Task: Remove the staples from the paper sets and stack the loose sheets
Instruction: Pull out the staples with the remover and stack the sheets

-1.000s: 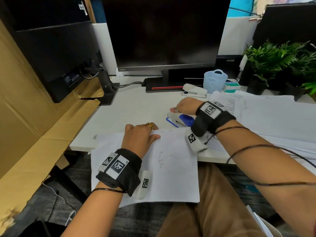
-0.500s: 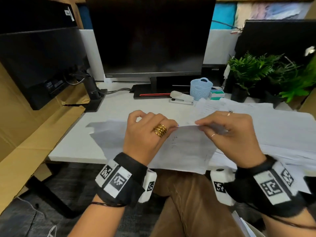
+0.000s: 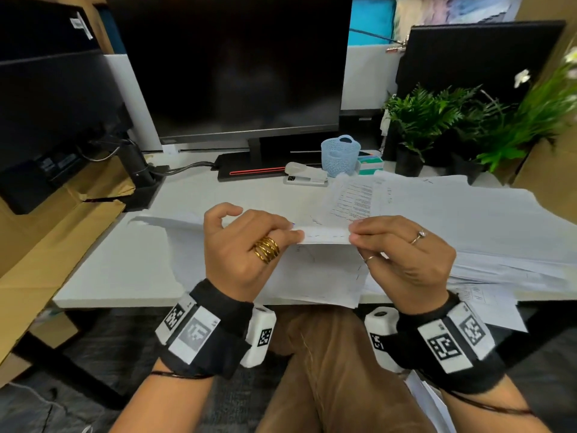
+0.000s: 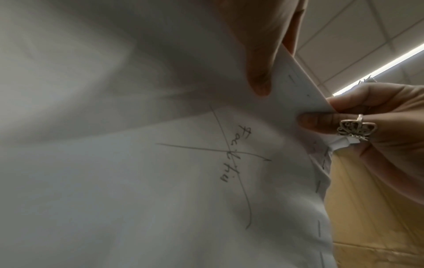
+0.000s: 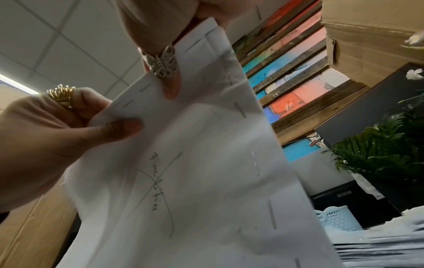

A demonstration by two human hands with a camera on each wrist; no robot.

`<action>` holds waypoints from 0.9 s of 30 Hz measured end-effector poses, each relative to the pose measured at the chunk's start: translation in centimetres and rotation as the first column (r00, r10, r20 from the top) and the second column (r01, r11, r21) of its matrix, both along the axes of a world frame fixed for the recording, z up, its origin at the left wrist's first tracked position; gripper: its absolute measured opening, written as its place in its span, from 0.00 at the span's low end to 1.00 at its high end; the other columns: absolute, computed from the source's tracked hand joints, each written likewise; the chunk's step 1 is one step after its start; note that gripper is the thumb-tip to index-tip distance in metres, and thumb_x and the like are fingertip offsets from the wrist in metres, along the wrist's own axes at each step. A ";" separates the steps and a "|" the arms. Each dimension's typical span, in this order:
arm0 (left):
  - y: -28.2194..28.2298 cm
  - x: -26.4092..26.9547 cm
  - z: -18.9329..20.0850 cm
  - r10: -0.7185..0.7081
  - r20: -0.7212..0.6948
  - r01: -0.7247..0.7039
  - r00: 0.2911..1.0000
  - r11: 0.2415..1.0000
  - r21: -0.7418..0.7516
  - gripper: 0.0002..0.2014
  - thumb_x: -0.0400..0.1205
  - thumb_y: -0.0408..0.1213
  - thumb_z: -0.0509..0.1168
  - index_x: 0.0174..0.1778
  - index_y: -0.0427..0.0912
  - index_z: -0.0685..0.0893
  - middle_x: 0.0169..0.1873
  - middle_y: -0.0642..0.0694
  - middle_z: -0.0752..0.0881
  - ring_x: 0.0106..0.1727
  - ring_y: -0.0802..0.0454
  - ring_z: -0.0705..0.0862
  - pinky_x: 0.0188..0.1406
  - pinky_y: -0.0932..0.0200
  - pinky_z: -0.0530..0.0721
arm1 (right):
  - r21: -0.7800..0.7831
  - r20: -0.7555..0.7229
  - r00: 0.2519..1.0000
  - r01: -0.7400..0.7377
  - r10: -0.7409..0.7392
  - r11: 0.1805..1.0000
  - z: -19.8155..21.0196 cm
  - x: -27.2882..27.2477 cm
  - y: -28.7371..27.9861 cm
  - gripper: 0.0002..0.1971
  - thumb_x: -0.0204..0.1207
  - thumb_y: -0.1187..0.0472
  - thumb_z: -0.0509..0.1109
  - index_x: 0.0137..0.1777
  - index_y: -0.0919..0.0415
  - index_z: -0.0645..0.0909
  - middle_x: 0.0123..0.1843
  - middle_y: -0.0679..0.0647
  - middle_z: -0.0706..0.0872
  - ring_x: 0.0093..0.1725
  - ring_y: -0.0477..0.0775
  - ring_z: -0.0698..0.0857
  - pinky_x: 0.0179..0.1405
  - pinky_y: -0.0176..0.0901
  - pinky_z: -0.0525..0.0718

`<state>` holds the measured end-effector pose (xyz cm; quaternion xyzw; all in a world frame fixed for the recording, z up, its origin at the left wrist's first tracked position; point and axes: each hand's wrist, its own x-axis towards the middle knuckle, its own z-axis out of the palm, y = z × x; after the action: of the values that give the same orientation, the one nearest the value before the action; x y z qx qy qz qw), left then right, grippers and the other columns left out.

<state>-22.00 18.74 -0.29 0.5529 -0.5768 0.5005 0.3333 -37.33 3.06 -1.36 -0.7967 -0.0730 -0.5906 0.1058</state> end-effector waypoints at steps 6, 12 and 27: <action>-0.4 -0.8 1.3 0.038 -0.137 -0.016 0.990 0.988 0.156 0.04 0.78 0.44 0.71 0.42 0.49 0.86 0.38 0.55 0.89 0.37 0.58 0.84 0.55 0.56 0.64 | 0.400 -0.038 0.999 0.002 0.014 0.917 1.6 -1.7 0.2 0.12 0.63 0.64 0.82 0.45 0.54 0.84 0.43 0.43 0.88 0.47 0.39 0.86 0.52 0.29 0.80; -1.8 -2.1 1.7 0.025 -0.658 0.267 0.753 0.902 0.340 0.09 0.75 0.57 0.63 0.48 0.62 0.78 0.41 0.58 0.86 0.46 0.49 0.82 0.56 0.51 0.75 | 0.735 -0.470 0.782 0.090 0.409 0.672 1.1 -5.0 -1.7 0.21 0.63 0.63 0.79 0.58 0.51 0.84 0.53 0.36 0.89 0.55 0.34 0.85 0.54 0.28 0.81; -14.5 -9.1 -6.2 0.082 -0.508 0.356 0.857 0.618 0.701 0.29 0.78 0.62 0.51 0.68 0.52 0.79 0.72 0.45 0.71 0.74 0.45 0.65 0.67 0.47 0.64 | 0.657 -0.754 0.605 0.688 0.256 0.310 -13.8 -18.1 -11.4 0.12 0.64 0.68 0.81 0.46 0.58 0.85 0.43 0.46 0.87 0.40 0.34 0.85 0.39 0.18 0.78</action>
<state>-31.06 4.21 -6.53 0.7020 -0.6715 0.0163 0.2366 -55.43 -8.32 -15.13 -0.7501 0.4519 -0.1358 0.4633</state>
